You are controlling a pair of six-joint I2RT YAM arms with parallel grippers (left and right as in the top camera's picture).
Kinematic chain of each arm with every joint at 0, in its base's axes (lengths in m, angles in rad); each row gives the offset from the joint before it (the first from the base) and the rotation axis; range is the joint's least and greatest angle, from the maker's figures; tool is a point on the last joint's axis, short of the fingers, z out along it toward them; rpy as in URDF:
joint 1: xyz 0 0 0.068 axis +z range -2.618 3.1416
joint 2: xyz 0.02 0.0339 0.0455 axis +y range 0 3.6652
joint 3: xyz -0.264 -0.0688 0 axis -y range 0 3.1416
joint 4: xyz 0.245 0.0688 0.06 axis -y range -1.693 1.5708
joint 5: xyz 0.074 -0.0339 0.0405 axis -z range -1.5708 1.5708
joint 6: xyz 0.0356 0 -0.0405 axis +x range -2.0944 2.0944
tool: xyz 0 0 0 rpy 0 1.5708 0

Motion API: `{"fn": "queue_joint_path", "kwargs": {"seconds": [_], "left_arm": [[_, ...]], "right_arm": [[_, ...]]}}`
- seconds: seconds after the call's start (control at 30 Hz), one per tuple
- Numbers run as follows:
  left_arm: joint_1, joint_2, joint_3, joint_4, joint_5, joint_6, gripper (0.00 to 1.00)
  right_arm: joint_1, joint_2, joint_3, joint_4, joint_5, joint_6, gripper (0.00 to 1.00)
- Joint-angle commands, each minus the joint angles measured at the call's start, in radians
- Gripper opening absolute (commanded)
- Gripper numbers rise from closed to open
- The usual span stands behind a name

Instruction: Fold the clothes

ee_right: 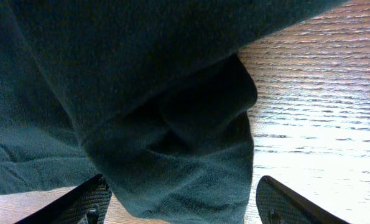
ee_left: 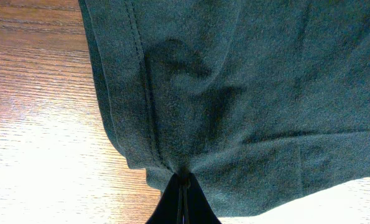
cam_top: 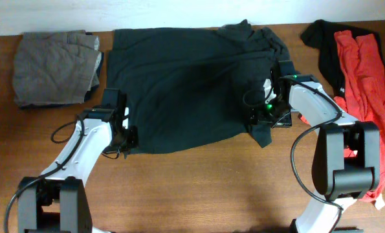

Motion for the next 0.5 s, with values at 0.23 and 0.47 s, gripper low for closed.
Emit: {"fn": "queue_joint_path", "kwargs": {"seconds": [0.23,0.47], "left_arm": [[-0.002,-0.017,0.018,0.007,0.0,0.006,0.0],[-0.002,-0.017,0.018,0.008,-0.012,0.006,0.0]], "right_arm": [[0.006,-0.01,-0.074,-0.023,0.002,0.005,0.32],[-0.029,-0.016,-0.062,-0.027,0.016,0.029,0.04]]}}
